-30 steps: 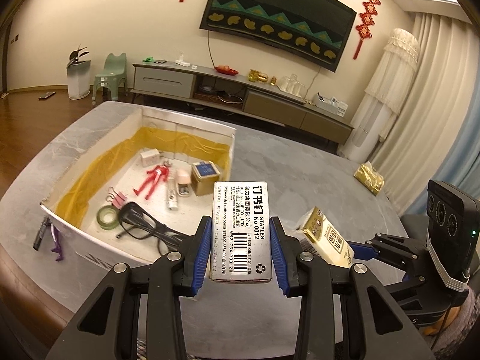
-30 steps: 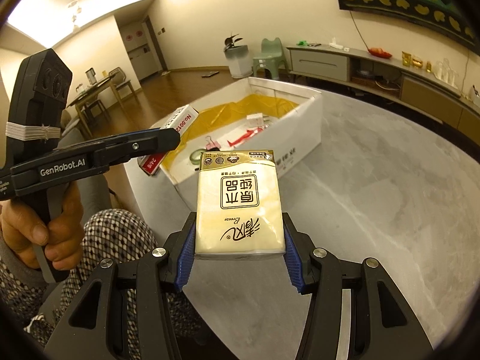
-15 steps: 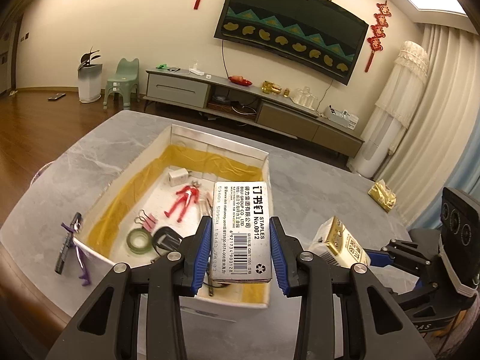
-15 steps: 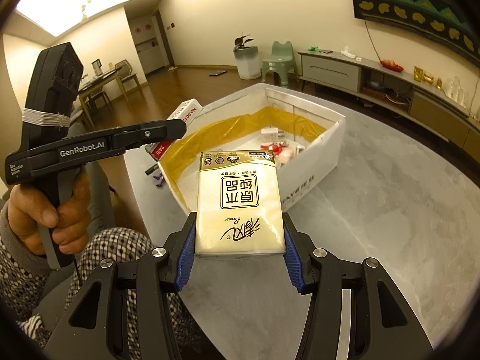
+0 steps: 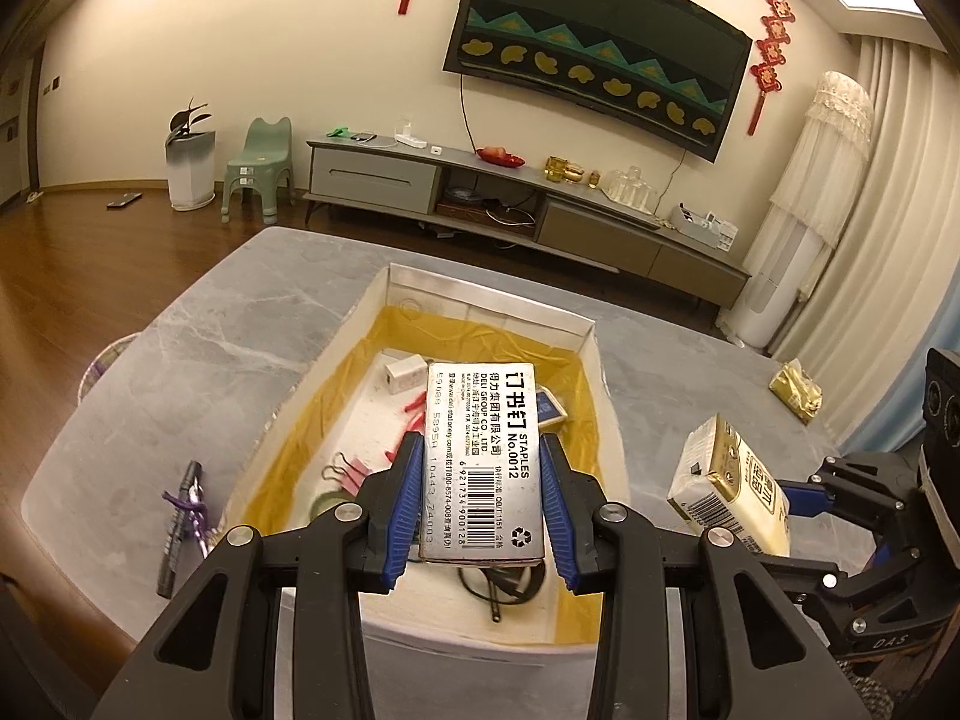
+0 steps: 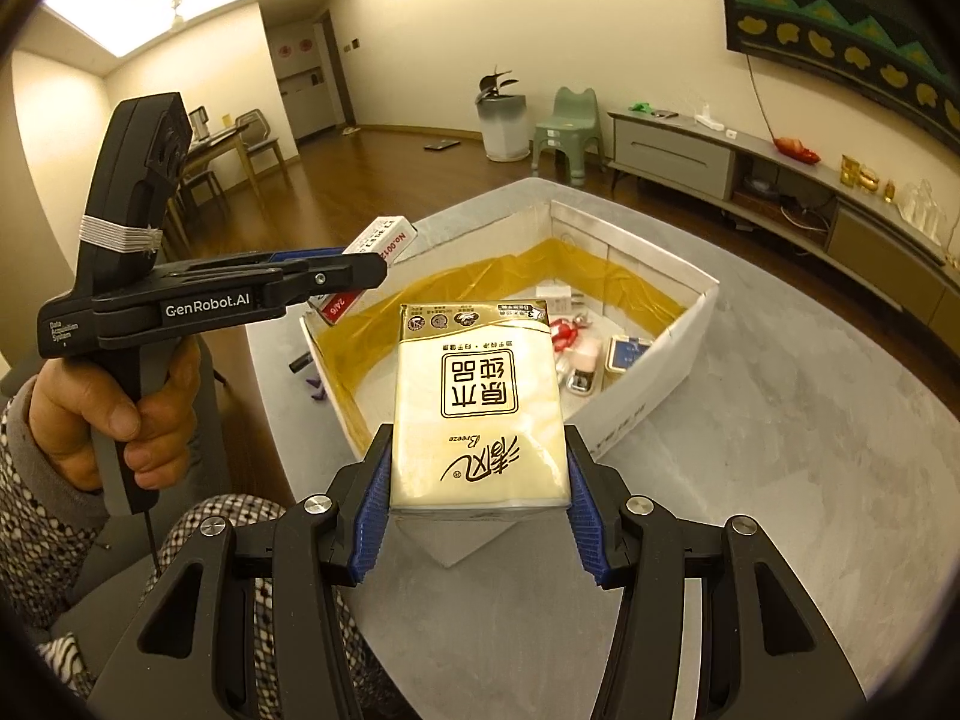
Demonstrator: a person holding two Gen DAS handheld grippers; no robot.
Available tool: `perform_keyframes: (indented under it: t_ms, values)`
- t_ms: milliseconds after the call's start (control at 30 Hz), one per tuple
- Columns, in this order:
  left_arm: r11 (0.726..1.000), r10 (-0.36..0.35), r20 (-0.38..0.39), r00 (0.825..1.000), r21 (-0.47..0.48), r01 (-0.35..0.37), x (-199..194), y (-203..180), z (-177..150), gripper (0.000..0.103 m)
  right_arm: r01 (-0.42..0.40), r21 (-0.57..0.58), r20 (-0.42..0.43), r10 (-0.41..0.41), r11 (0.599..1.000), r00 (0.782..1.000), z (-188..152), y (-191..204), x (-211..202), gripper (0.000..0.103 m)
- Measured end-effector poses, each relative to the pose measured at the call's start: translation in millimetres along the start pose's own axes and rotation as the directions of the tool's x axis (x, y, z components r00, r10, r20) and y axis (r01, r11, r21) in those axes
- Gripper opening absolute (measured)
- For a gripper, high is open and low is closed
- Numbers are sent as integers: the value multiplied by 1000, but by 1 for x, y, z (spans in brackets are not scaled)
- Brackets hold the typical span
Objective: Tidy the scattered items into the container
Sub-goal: 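Carry the tissue pack and staples box with both grippers over the box, then lower both grippers into the box and open them, releasing tissue pack and staples box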
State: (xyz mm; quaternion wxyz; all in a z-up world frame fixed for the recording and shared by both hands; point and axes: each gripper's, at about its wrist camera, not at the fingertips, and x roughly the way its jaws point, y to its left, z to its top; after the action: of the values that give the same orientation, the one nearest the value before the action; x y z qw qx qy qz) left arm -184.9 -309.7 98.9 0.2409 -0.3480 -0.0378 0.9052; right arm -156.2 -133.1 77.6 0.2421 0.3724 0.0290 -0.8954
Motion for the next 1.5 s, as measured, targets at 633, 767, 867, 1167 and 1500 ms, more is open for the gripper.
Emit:
perform_keyframes:
  t_ms: [633, 767, 867, 1167, 1500]
  values:
    - [997, 32, -39, 999, 70, -29, 27, 16, 27, 39, -4, -6, -33, 4, 1000, 999, 42, -4, 35, 54]
    - [997, 34, -57, 998, 75, -30, 35, 20, 32, 39, -1, 3, -49, 1, 1000, 999, 46, -9, 45, 54]
    - [996, 35, -69, 997, 80, -30, 42, 24, 36, 39, 5, 3, -60, -5, 1000, 998, 49, -12, 53, 54]
    - [994, 38, -131, 991, 104, -24, 72, 29, 46, 39, 33, -18, -105, -35, 999, 994, 59, -21, 81, 54]
    - [991, 64, -214, 975, 132, -37, 110, 33, 55, 39, 54, -78, -176, -67, 996, 982, 62, -24, 116, 55]
